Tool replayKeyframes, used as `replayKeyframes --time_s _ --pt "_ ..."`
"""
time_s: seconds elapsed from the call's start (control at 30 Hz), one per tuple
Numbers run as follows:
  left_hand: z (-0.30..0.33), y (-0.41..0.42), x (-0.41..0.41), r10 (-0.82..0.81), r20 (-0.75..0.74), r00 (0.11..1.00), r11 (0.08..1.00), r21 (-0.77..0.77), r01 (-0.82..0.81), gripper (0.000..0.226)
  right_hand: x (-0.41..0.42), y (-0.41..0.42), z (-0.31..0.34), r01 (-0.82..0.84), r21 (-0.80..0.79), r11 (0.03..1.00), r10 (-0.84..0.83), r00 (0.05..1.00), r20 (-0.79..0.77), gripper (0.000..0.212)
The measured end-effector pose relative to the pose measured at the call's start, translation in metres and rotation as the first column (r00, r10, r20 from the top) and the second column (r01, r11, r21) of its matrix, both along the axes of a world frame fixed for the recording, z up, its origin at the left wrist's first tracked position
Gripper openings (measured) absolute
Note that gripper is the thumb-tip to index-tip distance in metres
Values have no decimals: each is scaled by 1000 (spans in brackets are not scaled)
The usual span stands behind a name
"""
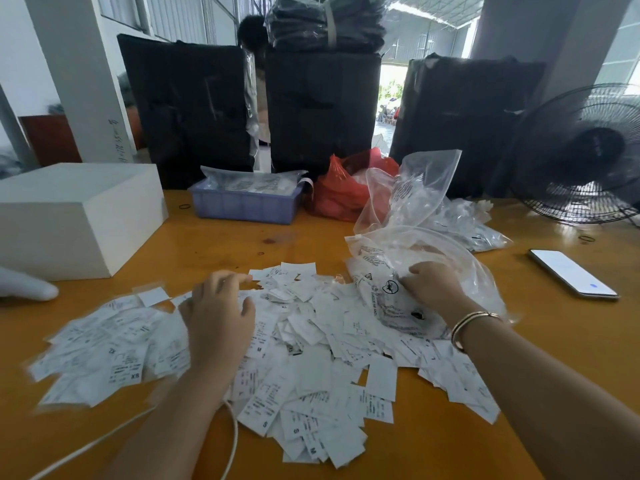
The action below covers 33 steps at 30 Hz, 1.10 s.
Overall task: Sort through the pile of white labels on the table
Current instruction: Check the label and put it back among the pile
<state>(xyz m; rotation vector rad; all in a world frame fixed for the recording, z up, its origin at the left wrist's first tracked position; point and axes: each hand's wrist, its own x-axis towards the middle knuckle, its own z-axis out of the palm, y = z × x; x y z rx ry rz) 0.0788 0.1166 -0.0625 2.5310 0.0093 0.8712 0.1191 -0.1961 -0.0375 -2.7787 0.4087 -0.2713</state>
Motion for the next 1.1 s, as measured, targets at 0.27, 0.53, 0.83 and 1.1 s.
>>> replayKeyframes --time_s 0.27,0.53,0.83,1.1 --pt "-5 -28 -17 -587 51 808 805 139 576 16 -10 14 -4 98 78 992 -110 980 163 20" --pt "-9 -27 -14 -616 12 788 787 69 614 19 -13 10 -6 55 233 971 -126 946 298 32" --pt "-9 -26 -14 -601 48 798 799 42 600 19 -13 6 -9 67 166 984 -139 869 474 31" --pt "-6 -30 -15 -505 160 848 841 -127 525 25 -46 72 16 -396 392 830 48 752 658 5"
